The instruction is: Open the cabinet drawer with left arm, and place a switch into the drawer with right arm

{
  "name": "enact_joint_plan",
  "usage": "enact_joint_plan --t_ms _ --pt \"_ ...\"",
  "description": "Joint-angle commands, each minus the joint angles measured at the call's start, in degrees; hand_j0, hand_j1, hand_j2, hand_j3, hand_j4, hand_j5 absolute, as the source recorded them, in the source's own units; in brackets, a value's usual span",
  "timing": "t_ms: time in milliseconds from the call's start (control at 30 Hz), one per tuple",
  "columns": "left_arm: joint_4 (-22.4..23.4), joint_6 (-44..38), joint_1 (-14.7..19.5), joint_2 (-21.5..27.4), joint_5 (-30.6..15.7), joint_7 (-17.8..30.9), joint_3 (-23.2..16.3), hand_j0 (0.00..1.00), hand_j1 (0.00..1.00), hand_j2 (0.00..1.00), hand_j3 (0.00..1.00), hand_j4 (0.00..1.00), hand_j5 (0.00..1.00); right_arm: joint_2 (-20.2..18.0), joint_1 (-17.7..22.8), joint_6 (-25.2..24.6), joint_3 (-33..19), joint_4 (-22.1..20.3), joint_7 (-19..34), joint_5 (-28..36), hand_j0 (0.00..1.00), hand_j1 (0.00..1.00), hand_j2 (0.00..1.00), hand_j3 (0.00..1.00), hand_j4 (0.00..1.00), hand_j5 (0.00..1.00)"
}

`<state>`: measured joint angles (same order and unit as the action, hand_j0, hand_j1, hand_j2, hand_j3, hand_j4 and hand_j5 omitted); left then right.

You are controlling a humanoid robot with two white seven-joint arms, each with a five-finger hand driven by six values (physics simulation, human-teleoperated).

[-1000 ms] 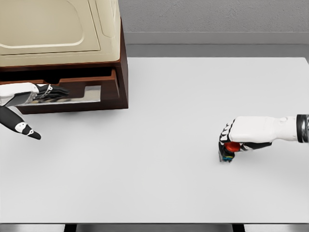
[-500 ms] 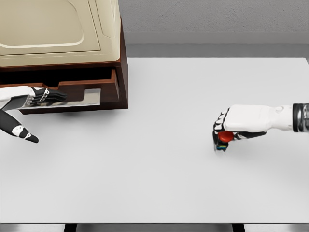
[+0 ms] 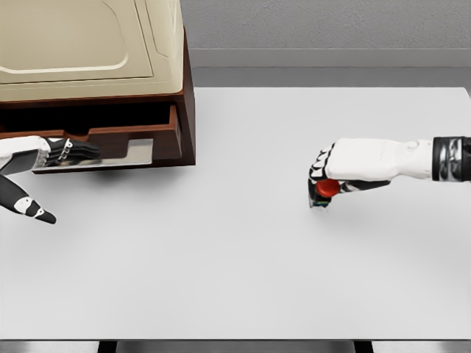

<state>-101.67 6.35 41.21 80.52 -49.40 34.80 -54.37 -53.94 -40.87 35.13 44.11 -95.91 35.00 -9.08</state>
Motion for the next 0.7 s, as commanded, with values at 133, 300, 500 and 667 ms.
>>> enact_joint_plan --t_ms 133,300,500,667 --pt "0.51 -0.55 -0.43 1.48 1.94 0.2 0.5 1.0 1.0 1.0 1.0 1.0 1.0 2.87 -1.32 -0.13 0.1 0.11 0.0 0.38 0.5 0.5 0.5 0.5 0.5 0.5" --pt "0.51 -0.55 -0.78 2.62 1.94 0.2 0.59 1.0 1.0 1.0 1.0 1.0 1.0 4.11 -2.64 -0.13 0.01 1.42 0.0 0.47 0.5 0.5 0.5 0.5 0.5 0.5" --pt "0.51 -0.55 -1.22 3.42 1.94 0.2 0.59 1.0 1.0 1.0 1.0 1.0 1.0 5.78 -4.22 -0.13 0.19 1.51 0.0 0.55 0.5 0.5 0.5 0.5 0.5 0.5" --pt "0.51 2.96 -1.13 3.33 1.59 0.2 0.59 1.0 1.0 1.0 1.0 1.0 1.0 7.09 -5.19 -0.13 0.28 2.65 0.0 0.64 0.5 0.5 0.5 0.5 0.5 0.5"
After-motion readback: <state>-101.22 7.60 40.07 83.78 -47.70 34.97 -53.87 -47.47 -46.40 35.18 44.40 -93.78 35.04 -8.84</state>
